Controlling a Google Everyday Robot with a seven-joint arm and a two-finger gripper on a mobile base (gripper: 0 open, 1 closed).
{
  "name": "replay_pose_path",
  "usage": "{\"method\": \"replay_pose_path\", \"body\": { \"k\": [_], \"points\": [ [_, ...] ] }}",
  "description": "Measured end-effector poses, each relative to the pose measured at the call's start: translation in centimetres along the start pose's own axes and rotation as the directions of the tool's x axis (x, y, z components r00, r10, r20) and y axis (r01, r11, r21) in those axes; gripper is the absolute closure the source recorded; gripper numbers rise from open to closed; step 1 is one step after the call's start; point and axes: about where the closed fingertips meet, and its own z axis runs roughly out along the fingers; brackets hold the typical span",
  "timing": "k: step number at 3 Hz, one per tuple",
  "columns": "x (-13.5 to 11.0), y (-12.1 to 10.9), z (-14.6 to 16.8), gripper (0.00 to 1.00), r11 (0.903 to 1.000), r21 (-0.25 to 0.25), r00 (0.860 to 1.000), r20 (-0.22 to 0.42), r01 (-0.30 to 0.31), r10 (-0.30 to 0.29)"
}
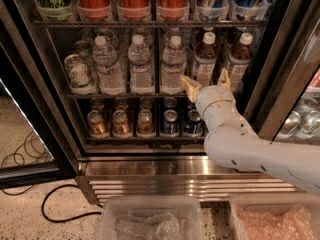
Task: Pick blue plastic bottle from middle shelf of fridge
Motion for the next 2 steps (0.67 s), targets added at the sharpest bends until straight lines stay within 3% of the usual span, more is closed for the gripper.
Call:
{"method": "replay_pose_path", "body": {
  "k": [2],
  "points": [
    [-1.14, 0.12, 0.19, 0.18, 1.0, 0.003, 0.999, 0.035, 0.002, -0.002]
  ]
}}
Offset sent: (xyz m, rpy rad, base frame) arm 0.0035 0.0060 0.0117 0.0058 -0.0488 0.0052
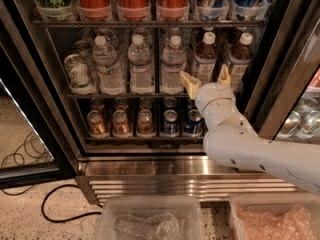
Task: Pick blue plastic bottle from middle shelf of fridge
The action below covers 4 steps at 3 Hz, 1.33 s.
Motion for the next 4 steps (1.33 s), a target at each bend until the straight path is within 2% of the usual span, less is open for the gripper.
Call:
{"method": "replay_pose_path", "body": {
  "k": [1, 2, 3, 4],
  "points": [
    [-0.1, 0.1, 0.2, 0.34, 1.0, 0.001, 1.0, 0.003, -0.002, 0.002],
    [0.9, 0.8, 3.1, 0.34, 0.9995, 0.013, 1.0, 0.0, -0.028, 0.028],
    [1.0, 0.9, 3.3, 0.34, 0.9995, 0.014, 1.0, -0.002, -0.029, 0.029],
    [1.0, 0.8, 3.9, 0.53, 0.9994, 0.017, 1.0, 0.004, -0.029, 0.029]
  ]
}}
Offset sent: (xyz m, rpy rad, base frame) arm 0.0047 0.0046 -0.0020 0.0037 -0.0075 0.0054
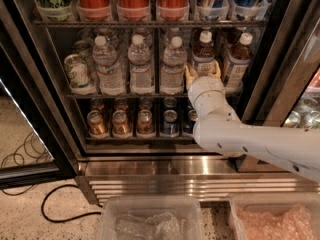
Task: Pick blue plastic bottle from middle shelf of fridge
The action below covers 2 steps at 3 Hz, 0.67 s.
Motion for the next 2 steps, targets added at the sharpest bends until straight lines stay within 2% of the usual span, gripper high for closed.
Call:
{"method": "replay_pose_path", "body": {
  "k": [2],
  "points": [
    [-0.06, -0.25, 0.3, 0.99, 0.9999, 0.012, 1.0, 0.0, -0.004, 0.004]
  ]
}}
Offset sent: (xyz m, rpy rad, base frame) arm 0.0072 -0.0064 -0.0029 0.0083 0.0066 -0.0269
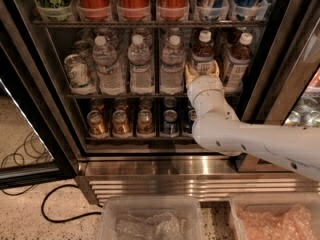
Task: Pick blue plastic bottle from middle shelf of fridge
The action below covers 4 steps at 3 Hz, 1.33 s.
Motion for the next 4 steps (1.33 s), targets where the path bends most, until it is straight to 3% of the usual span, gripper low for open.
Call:
{"method": "replay_pose_path", "body": {
  "k": [1, 4],
  "points": [
    [-0.7, 0.0, -0.3, 1.0, 0.9998, 0.014, 1.0, 0.005, -0.016, 0.016],
    [-5.6, 0.4, -3.4, 1.0, 0.9882, 0.119, 0.99, 0.116, -0.096, 0.082]
  ]
}}
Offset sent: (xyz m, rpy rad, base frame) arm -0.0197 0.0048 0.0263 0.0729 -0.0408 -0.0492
